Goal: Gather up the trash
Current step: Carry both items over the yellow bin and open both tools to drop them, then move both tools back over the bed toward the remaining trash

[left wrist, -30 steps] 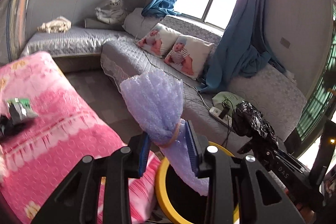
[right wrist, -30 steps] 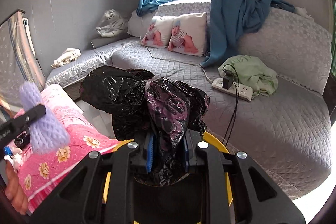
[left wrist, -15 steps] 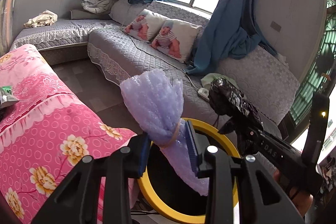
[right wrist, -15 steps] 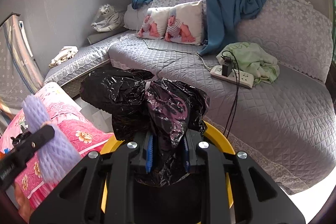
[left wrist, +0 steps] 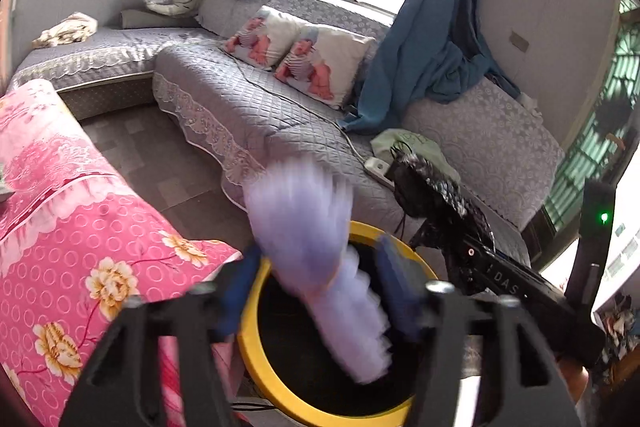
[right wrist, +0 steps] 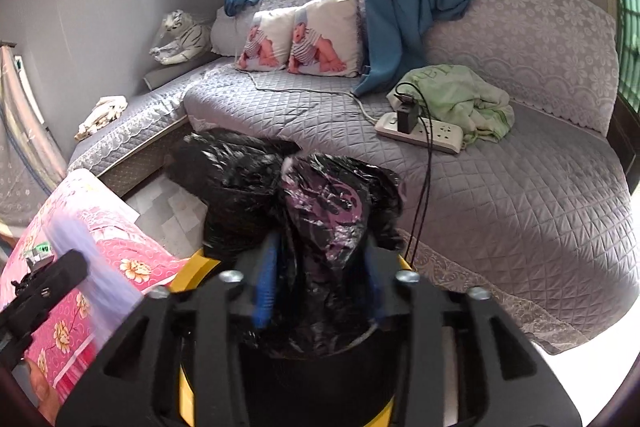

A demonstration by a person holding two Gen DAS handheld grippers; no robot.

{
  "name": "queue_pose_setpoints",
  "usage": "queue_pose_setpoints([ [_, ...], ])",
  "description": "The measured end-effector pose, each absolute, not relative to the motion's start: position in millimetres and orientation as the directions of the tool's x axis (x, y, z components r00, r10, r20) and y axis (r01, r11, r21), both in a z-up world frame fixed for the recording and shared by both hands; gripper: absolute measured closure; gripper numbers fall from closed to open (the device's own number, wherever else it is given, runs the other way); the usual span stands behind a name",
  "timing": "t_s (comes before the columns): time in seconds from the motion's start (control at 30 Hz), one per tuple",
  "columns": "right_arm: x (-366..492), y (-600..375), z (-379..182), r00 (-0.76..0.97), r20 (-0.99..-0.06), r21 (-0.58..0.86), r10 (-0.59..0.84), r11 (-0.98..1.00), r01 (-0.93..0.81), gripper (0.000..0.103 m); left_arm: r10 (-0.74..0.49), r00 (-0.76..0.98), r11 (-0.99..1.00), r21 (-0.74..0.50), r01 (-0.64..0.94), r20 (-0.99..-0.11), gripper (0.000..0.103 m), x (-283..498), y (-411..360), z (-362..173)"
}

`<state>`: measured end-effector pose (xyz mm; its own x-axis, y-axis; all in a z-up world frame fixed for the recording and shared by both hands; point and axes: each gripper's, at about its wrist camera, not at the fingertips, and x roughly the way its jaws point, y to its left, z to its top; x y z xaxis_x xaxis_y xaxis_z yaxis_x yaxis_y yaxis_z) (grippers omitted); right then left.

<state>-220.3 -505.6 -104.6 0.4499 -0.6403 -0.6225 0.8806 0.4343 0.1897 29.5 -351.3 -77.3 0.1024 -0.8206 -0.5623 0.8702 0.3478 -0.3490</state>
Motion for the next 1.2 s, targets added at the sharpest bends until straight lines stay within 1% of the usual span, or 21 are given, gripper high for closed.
queue_pose_setpoints([
  [0.03,-222,-507,-105,0.448,-0.623,0.195,-0.641,0.428,0.883,0.056,-0.822,0.109,0.351,-0.348,0.869,-0.559,0.034,31,-350,-77],
  [0.1,-225,-508,-105,0.448,-0.622,0.201,-0.642,0.422,0.884,0.054,-0.82,0.126,0.364,-0.338,0.868,-0.559,0.031,33,-346,-75],
  [0.17,-226,-507,-105,0.454,-0.62,0.21,-0.64,0.422,0.882,0.05,-0.821,0.148,0.384,-0.342,0.857,-0.552,0.024,37,-339,-73],
  [0.2,-226,-507,-104,0.458,-0.62,0.214,-0.638,0.424,0.88,0.048,-0.822,0.156,0.392,-0.346,0.852,-0.548,0.024,39,-335,-72],
  [0.27,-225,-506,-104,0.467,-0.615,0.224,-0.635,0.427,0.876,0.047,-0.825,0.175,0.407,-0.351,0.843,-0.537,0.022,45,-326,-67],
  [0.37,-220,-501,-101,0.498,-0.595,0.241,-0.631,0.452,0.859,0.046,-0.818,0.246,0.456,-0.326,0.828,-0.52,0.019,55,-309,-57],
  [0.47,-210,-490,-96,0.548,-0.556,0.255,-0.625,0.499,0.828,0.042,-0.808,0.313,0.503,-0.308,0.808,-0.5,0.016,65,-288,-45],
  [0.6,-183,-469,-86,0.624,-0.506,0.246,-0.595,0.594,0.766,0.04,-0.784,0.399,0.567,-0.29,0.771,-0.475,0.013,82,-254,-28],
  [0.7,-161,-450,-75,0.683,-0.454,0.239,-0.572,0.661,0.711,0.033,-0.759,0.486,0.624,-0.267,0.735,-0.434,0.008,92,-220,-12],
  [0.77,-148,-440,-67,0.722,-0.419,0.239,-0.551,0.7,0.673,0.031,-0.724,0.558,0.672,-0.235,0.702,-0.406,0.008,99,-193,1],
  [0.9,-121,-413,-46,0.797,-0.34,0.214,-0.499,0.784,0.582,0.024,-0.657,0.655,0.748,-0.212,0.629,-0.374,0.008,111,-144,17],
  [1.07,-89,-387,-27,0.873,-0.275,0.192,-0.403,0.867,0.46,0.017,-0.542,0.756,0.838,-0.167,0.52,-0.366,0.008,122,-90,25],
  [1.13,-75,-377,-20,0.893,-0.253,0.169,-0.373,0.891,0.421,0.014,-0.487,0.787,0.87,-0.137,0.473,-0.38,0.008,126,-70,22],
  [1.2,-63,-366,-15,0.912,-0.239,0.162,-0.334,0.912,0.377,0.013,-0.455,0.8,0.888,-0.135,0.439,-0.39,0.008,127,-53,17],
])
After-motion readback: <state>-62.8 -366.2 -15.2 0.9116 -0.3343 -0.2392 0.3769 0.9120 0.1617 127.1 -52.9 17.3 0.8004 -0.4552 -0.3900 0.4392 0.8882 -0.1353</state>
